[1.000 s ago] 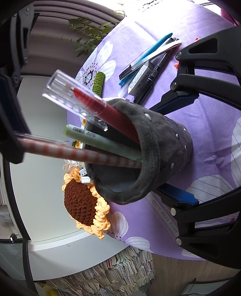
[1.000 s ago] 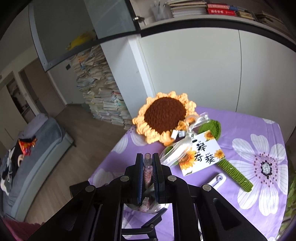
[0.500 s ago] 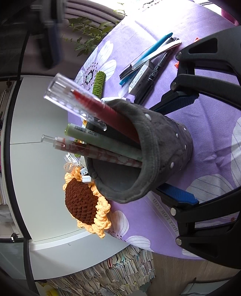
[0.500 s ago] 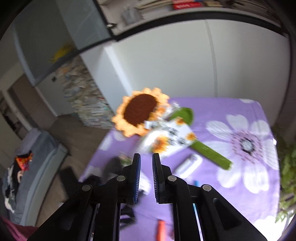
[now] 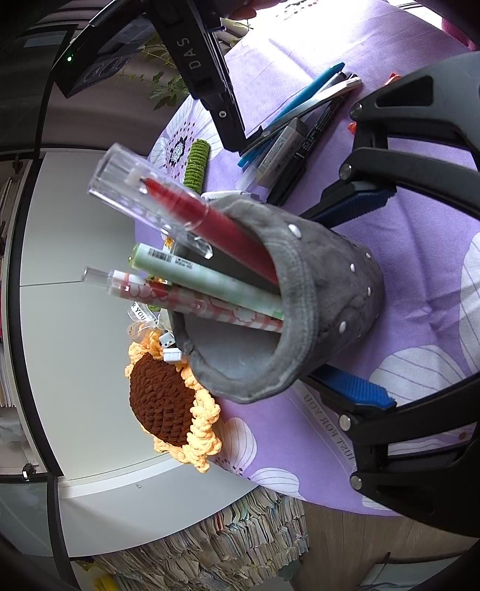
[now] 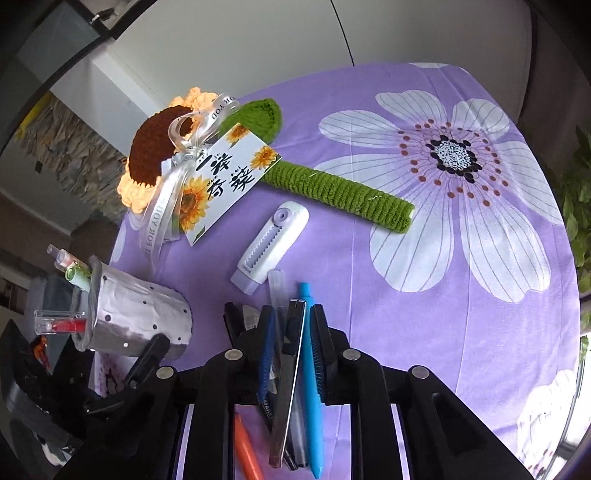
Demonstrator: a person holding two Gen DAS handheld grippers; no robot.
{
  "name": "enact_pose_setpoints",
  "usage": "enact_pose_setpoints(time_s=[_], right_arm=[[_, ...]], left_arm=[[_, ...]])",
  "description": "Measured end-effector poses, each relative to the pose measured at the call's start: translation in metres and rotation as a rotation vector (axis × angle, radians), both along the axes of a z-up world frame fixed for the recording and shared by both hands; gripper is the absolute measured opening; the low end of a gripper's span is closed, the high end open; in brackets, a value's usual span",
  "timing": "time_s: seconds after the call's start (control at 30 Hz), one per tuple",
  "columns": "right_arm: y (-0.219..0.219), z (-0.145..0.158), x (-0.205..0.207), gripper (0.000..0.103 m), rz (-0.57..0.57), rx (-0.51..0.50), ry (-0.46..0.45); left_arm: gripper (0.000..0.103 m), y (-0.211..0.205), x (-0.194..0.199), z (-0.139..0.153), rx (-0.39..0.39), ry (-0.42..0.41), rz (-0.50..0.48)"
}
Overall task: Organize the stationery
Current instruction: 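Move the right gripper to the pens and grasp the black pen, then carry the black pen with the right gripper and insert it into the cup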
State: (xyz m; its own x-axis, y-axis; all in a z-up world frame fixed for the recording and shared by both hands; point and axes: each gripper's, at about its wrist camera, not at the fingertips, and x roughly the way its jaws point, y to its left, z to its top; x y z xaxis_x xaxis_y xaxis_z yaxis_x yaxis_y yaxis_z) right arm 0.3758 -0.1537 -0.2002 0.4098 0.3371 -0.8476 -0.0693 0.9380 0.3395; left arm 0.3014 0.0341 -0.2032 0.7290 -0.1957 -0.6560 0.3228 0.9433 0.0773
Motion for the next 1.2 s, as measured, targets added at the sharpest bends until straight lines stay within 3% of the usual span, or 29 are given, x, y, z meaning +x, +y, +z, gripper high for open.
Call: enact_pose_setpoints(time_s=[0.3,0.4,0.53,0.7,0.87,1.2], right_arm=[[0.015,-0.012,0.011,0.023,0.032,-0.086,0.021],[0.016,-0.010,0.011,0.013,0.028,-0.103,-0.003],[0.013,0.005,0.004,0.013,0.015,-0.095,-0.049],[0.009,0.041,-0.021,0.012,0.016,-0.064,-0.148],[0.016,0.089,-0.049,0.012,0.038,-0.022,-0.305],[0.050,0.170,-0.078,0.012,0.129,0.008,-0.562]], left_arm=[[0.072,0.002,0.003,-0.001,-0.004,0.005,-0.001],[0.072,0.003,0.004,-0.001,-0.007,0.008,-0.002],[0.072,0.003,0.006,-0.002,-0.009,0.008,-0.003],[0.072,0.002,0.005,-0.002,-0.007,0.003,-0.003],[0.072,0.002,0.003,-0.001,-0.006,-0.003,-0.002],[0.072,0.001,-0.001,0.000,-0.002,-0.011,-0.004]])
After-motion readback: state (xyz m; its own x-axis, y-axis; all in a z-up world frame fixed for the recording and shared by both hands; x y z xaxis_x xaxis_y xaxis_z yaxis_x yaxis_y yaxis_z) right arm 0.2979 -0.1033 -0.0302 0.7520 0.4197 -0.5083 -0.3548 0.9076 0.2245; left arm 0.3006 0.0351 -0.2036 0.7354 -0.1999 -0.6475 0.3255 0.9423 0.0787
